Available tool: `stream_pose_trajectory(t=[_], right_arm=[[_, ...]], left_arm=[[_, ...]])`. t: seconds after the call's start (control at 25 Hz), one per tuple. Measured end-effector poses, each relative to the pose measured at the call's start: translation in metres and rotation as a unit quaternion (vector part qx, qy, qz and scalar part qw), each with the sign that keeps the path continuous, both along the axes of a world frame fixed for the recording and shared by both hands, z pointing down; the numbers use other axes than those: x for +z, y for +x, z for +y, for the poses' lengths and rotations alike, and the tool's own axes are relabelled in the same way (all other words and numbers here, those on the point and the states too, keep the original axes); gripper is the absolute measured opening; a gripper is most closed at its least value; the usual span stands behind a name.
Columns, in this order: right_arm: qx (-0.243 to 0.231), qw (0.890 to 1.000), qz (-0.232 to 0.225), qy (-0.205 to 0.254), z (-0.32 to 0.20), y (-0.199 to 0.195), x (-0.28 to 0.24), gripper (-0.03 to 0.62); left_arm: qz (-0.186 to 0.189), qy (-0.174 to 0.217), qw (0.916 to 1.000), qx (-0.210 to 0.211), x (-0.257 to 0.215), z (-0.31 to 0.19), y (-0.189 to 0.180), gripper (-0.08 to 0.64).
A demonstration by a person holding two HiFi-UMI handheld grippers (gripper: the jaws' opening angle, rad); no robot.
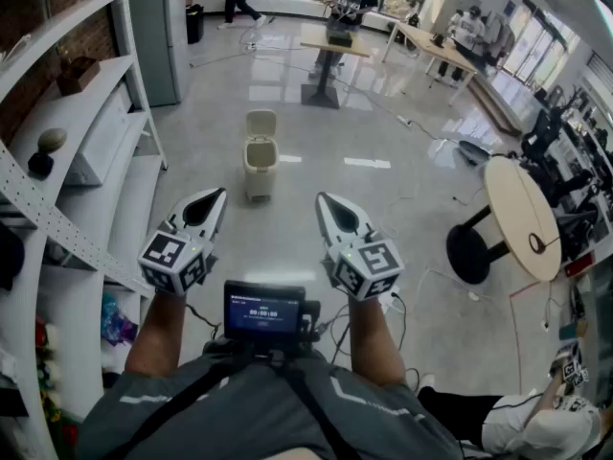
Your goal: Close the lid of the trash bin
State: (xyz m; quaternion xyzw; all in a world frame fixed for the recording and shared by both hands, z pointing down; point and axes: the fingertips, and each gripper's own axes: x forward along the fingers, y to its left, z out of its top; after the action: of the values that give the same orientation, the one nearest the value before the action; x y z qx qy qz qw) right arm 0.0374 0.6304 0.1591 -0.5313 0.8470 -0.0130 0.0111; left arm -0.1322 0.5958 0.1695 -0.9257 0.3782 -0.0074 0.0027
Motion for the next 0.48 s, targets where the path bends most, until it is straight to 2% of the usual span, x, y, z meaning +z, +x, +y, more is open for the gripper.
stream_pose_trajectory(t=[0.48], right_arm=[[-0.005,1.000,0.004,0.004,-0.0036,-0.0021,-0.0016,-0.012]], left_arm=[[0.015,-0.011,0.9998,0.004,0.0025,-0.0059,0.0077,-0.006]])
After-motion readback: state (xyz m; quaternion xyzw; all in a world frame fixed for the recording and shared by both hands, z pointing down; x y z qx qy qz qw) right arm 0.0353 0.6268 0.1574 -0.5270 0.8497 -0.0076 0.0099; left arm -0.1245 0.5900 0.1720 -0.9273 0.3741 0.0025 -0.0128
